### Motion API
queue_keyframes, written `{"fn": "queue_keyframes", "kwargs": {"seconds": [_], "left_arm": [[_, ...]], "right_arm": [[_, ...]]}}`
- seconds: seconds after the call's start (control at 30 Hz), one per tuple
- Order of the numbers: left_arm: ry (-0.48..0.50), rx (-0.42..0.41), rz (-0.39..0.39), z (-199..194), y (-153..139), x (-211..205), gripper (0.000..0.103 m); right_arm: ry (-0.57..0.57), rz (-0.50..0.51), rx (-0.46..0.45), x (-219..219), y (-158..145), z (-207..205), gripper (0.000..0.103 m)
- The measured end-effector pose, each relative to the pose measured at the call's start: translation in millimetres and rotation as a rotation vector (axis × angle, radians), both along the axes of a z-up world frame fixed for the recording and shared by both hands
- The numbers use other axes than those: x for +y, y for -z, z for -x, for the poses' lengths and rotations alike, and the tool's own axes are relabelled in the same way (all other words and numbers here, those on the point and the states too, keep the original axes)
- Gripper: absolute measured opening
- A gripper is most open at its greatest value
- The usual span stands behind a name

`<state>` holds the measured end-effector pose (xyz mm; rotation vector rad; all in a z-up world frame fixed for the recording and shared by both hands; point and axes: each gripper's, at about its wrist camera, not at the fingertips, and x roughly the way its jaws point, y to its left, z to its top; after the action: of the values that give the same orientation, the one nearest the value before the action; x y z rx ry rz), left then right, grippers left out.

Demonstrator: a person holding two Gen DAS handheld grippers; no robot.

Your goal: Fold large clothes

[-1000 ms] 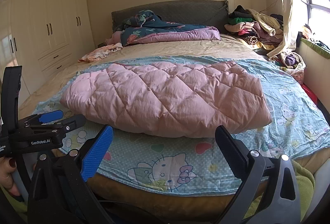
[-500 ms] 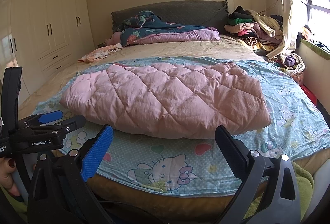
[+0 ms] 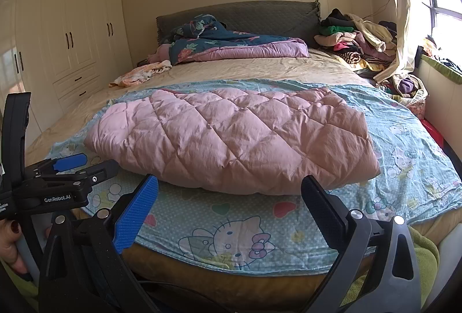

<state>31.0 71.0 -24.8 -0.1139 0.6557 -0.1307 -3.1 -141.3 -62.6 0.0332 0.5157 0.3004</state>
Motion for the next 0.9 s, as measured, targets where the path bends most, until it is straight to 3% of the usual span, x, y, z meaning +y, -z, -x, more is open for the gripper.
{"fn": "queue_keyframes", "kwargs": {"seconds": [0.53, 0.9], "left_arm": [[-0.004, -0.005, -0.003, 2.1, -0.4, 4.9, 0.094], [-0.079, -0.01, -0.009, 0.1, -2.4, 18.8, 0.094]], "right_arm": [[0.003, 0.005, 0.001, 0.7, -0.6, 1.0, 0.099], [0.04, -0.018, -0.011, -19.2, -6.0, 2.2, 0.099]]}}
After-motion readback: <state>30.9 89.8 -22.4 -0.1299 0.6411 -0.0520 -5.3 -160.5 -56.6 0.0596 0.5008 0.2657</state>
